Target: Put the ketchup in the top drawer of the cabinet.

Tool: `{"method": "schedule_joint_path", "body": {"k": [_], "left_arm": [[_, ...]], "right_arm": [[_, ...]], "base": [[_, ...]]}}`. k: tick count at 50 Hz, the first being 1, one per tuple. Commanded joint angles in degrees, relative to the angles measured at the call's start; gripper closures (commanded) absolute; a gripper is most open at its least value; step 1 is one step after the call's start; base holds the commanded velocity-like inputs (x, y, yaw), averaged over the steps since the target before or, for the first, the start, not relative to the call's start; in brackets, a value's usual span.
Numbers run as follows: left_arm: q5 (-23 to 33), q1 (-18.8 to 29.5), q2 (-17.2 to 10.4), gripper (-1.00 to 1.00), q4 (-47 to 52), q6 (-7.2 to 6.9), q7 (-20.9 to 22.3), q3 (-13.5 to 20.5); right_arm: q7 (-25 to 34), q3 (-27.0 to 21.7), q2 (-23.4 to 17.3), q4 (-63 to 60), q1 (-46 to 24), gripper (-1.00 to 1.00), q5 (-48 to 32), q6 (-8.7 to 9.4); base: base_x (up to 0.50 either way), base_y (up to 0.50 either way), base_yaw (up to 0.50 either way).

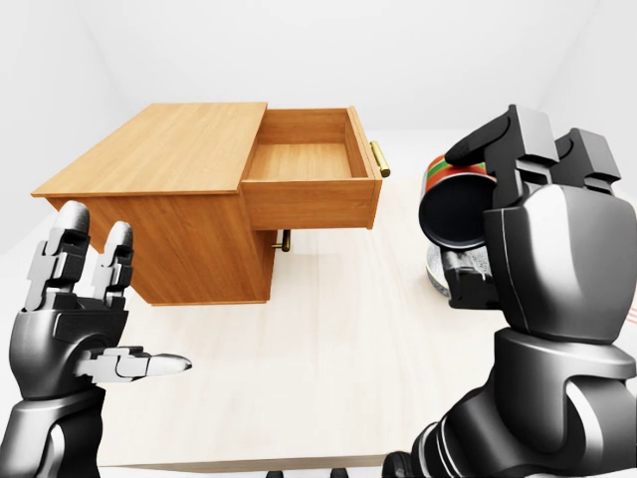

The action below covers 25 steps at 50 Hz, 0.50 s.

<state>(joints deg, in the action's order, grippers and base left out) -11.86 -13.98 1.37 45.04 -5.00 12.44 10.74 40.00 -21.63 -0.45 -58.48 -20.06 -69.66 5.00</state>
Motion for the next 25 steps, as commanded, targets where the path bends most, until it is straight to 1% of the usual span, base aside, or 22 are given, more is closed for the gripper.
{"method": "schedule_joint_path", "body": {"k": [1, 2, 4, 5, 8, 10, 11, 13, 16, 17, 19, 20, 22, 23, 25], "left_arm": [[-0.07, 0.05, 0.00, -1.00, 0.04, 0.00, 0.00, 0.07], [-0.07, 0.05, 0.00, -1.00, 0.04, 0.00, 0.00, 0.07], [-0.43, 0.32, -0.09, -1.00, 0.34, 0.00, -0.10, 0.51], [-0.51, 0.50, -0.11, -1.00, 0.34, 0.00, -0.15, 0.63], [-0.10, 0.37, -0.02, -1.00, 0.05, 0.00, -0.18, 0.18], [-0.14, 0.43, -0.08, -1.00, 0.03, 0.00, -0.21, 0.22], [-0.18, 0.51, -0.11, -1.00, -0.08, 0.00, -0.20, 0.27], [-0.21, 0.79, -0.19, -1.00, -0.35, 0.00, -0.28, 0.37], [-0.38, 1.22, -0.30, -1.00, -0.45, 0.00, -0.51, 0.62], [-0.49, 1.40, -0.37, -1.00, -0.56, 0.00, -0.54, 0.78], [-0.58, 1.48, -0.41, -1.00, -0.46, 0.00, -0.62, 0.88], [-0.63, 1.32, -0.39, -1.00, -0.19, 0.00, -0.57, 0.89], [-0.48, 1.26, -0.34, -1.00, -0.37, 0.00, -0.56, 0.75], [-0.47, 1.25, -0.33, -1.00, -0.39, 0.00, -0.56, 0.74], [-0.58, 1.13, -0.33, -1.00, -0.10, 0.00, -0.55, 0.78]], "right_arm": [[0.00, 2.20, 2.15, -1.52, -2.84, 1.00, -4.56, 0.00], [0.00, 2.20, 2.15, -1.52, -2.84, 1.00, -4.56, 0.00], [0.00, 4.61, 1.07, -1.52, -3.01, 1.00, -5.84, 0.00], [0.00, 8.20, -1.17, -1.52, -2.89, 1.00, -7.56, 0.00], [0.00, 12.89, -4.24, -1.44, -2.56, 1.00, -9.84, 0.00], [0.00, 17.11, -12.47, -1.49, -3.46, 1.00, -8.98, 0.00], [0.00, 19.20, -17.24, -1.51, -4.45, 1.00, -8.10, 0.00], [0.00, 23.38, -26.20, -1.52, -7.59, 1.00, -6.20, 0.00], [0.00, 28.89, -36.04, -1.49, -12.83, 1.00, -3.95, 0.00], [0.00, 30.65, -37.64, -0.25, -16.20, 1.00, -2.41, 0.00], [0.00, 32.17, -38.68, 1.76, -19.60, 1.00, -1.88, 0.00], [0.00, 33.23, -37.87, 4.10, -23.11, 1.00, -1.02, 0.00], [0.00, 33.98, -37.25, 7.63, -27.54, 1.00, 0.12, 0.00], [0.00, 34.04, -37.18, 7.93, -27.88, 1.00, 0.20, 0.00], [0.00, 34.52, -37.51, 11.67, -32.21, 1.00, 1.51, 0.00]], "base": [[0.00, 0.00, 0.00], [0.00, 0.00, 0.00], [0.00, 0.00, 0.00], [0.00, 0.00, 0.00], [0.00, 0.00, 0.00], [0.00, 0.00, 0.00], [0.00, 0.00, 0.00], [0.00, 0.00, 0.00], [0.00, 0.00, 0.00], [0.00, 0.00, 0.00], [0.00, 0.00, 0.00], [0.00, 0.00, 0.00], [0.00, 0.00, 0.00], [0.00, 0.00, 0.00], [0.00, 0.00, 0.00]]}}
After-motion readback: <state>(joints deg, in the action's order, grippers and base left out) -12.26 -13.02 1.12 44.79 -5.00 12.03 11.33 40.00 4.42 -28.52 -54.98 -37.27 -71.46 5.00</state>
